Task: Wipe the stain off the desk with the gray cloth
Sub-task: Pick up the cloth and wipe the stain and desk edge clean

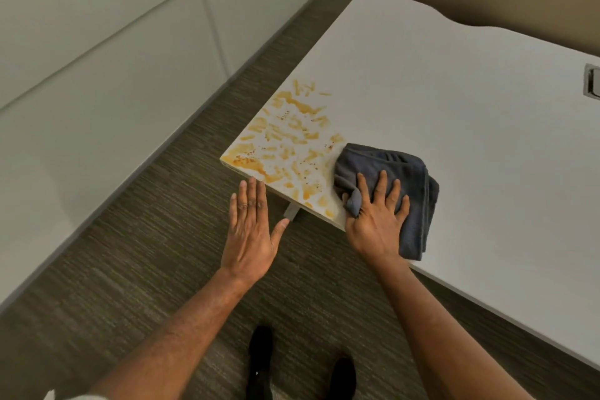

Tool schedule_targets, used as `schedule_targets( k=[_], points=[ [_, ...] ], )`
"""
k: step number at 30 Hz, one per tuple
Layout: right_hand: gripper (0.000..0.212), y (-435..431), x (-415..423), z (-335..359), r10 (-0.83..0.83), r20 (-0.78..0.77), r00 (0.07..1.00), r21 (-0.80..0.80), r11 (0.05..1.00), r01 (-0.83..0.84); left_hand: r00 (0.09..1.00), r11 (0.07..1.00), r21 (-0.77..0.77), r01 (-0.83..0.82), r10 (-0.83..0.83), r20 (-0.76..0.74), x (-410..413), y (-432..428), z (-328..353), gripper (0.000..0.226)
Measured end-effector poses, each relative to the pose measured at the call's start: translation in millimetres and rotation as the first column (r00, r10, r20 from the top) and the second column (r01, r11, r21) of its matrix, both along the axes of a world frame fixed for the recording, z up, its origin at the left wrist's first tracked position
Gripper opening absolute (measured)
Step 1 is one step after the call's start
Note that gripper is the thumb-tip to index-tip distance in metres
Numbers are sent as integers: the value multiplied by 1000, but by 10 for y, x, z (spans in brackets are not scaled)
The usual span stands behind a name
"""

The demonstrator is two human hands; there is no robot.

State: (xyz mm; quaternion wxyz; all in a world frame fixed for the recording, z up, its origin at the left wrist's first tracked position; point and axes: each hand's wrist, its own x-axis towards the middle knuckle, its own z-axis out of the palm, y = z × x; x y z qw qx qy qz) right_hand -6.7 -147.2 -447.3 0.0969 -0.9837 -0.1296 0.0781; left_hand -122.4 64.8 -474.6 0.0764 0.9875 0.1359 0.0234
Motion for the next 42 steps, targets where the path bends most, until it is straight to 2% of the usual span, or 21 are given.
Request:
schedule_targets(
  k=[5, 9, 11, 14, 18, 24, 28, 33, 35, 42],
  points=[
    [82, 446, -112, 30, 142, 4, 990, -11, 990, -142, 1000, 999, 26, -18, 18, 22, 6, 130, -87, 94],
    [83, 322, -270, 5, 226, 2, 974, 6, 974, -226, 1000, 999, 43, -21, 20, 18, 37, 235, -140, 93],
    [80, 106, -242, -20, 182, -1, 983, -7, 983, -182, 1000, 998, 59, -8, 7, 21, 55, 268, -173, 93],
    [73, -75, -50, -9, 15, 3, 1000, 17, 1000, -15, 1000, 997, 82, 12, -14, 22, 77, 306, -225, 91],
    [79, 184, 128, 22, -60, -2, 998, -12, 998, 60, 999, 996, 90, 23, -25, 22, 109, 339, -277, 90],
    [79, 737, -25, 4, 111, 22, 994, 3, 994, -111, 997, 992, 120, 30, -38, 66, 117, 358, -365, 89],
    [80, 395, -111, 0, 243, 11, 970, 60, 968, -243, 994, 992, 117, 38, -49, 93, 114, 376, -392, 88],
    [71, 127, 218, 1, -5, 6, 1000, 46, 999, 5, 993, 989, 137, 58, -72, 98, 103, 448, -430, 86],
    [70, 347, 305, -1, -28, -1, 1000, 26, 999, 28, 991, 988, 137, 64, -79, 109, 97, 461, -445, 85],
    [79, 1149, 80, 25, 232, 12, 973, 7, 973, -232, 991, 983, 168, 67, -85, 105, 84, 463, -416, 84]
  ],
)
